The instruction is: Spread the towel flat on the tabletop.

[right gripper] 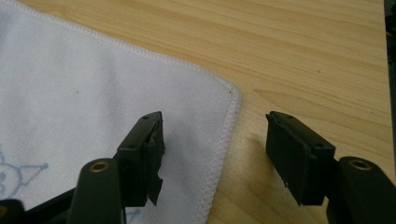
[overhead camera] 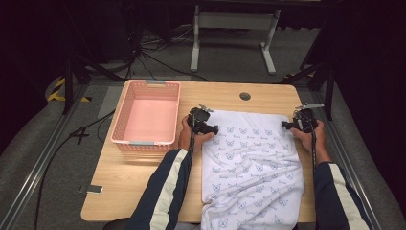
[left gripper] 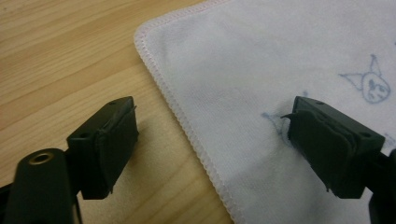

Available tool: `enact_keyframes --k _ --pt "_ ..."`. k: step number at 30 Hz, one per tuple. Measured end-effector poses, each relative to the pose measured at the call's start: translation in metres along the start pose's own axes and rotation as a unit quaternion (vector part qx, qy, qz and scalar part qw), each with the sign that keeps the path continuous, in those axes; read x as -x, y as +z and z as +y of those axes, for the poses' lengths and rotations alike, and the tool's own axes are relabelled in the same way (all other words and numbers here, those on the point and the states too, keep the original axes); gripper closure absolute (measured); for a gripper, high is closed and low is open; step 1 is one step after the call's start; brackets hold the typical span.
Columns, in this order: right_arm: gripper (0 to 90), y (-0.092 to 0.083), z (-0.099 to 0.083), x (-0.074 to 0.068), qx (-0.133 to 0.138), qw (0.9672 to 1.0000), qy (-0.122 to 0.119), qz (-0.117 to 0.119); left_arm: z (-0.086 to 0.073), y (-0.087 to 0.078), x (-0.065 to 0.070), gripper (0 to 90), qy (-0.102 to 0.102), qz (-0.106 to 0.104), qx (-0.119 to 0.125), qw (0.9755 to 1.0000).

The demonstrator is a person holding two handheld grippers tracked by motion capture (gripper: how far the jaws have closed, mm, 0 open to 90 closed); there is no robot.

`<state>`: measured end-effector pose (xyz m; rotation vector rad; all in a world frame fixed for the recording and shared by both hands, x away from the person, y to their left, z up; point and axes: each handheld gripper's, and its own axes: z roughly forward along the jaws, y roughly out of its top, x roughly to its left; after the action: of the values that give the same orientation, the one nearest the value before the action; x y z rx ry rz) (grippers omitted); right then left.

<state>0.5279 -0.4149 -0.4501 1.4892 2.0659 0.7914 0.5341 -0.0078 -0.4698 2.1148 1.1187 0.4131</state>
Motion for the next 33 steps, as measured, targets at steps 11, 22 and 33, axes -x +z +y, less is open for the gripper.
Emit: enact_keyframes --k 11,22,33 --pt "61.5 0.002 0.005 0.002 -0.007 0.9988 -0.022 0.043 0.006 -0.004 0.006 76.1 0.049 -0.058 -0.008 0.9971" --pt "85.3 -0.013 0.006 -0.011 0.003 0.9949 -0.048 0.089 0.008 -0.021 0.016 83.8 0.063 -0.067 0.013 0.9957" --pt "85.3 -0.115 -0.012 -0.043 0.096 0.9638 -0.137 0.208 -0.014 -0.117 0.057 84.1 0.176 -0.160 0.074 0.9685"
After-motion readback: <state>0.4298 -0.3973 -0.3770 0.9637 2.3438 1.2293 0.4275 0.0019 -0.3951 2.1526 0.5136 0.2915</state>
